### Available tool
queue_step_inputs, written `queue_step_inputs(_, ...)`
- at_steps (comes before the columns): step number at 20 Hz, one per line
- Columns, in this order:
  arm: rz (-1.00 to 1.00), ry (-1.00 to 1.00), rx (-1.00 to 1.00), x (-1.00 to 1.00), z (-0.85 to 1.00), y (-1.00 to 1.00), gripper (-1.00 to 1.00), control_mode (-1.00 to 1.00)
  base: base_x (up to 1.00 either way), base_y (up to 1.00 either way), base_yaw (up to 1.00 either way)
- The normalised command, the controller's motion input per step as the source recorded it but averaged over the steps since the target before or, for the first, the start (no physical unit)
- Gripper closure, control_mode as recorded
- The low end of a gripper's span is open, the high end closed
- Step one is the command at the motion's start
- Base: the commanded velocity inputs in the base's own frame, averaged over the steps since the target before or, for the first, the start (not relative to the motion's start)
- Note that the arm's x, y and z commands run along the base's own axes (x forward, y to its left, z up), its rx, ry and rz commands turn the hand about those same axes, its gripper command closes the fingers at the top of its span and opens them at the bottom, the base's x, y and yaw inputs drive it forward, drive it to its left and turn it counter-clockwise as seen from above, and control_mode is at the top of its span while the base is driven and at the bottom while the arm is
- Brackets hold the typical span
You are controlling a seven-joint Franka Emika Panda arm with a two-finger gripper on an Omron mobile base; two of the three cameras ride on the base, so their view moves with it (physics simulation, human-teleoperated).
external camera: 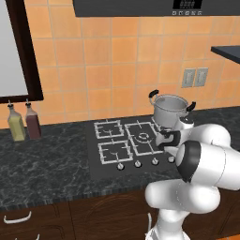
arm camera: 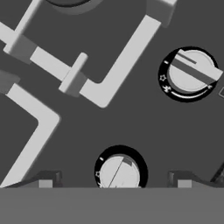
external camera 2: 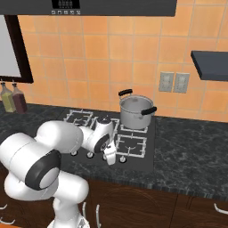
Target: Turn off the rear right burner of the stove.
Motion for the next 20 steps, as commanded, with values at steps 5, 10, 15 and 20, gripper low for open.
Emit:
queue_step_inputs(5, 0.00, 0.00, 0.00, 0.00, -0.03, 0.00, 1.00, -1.00, 0.00, 0.00, 0.00)
queue_step_inputs(10, 0.00, 0.00, 0.00, -0.02, -0.04, 0.00, 1.00, -1.00, 0.00, 0.00, 0.00)
queue_step_inputs(15, -0.01, 0.00, 0.00, -0.04, -0.16, 0.01, 1.00, -1.00, 0.00, 0.00, 0.00)
queue_step_inputs(20, -0.12, 0.01, 0.00, 0.00, -0.31, 0.08, 1.00, -1.00, 0.00, 0.00, 0.00)
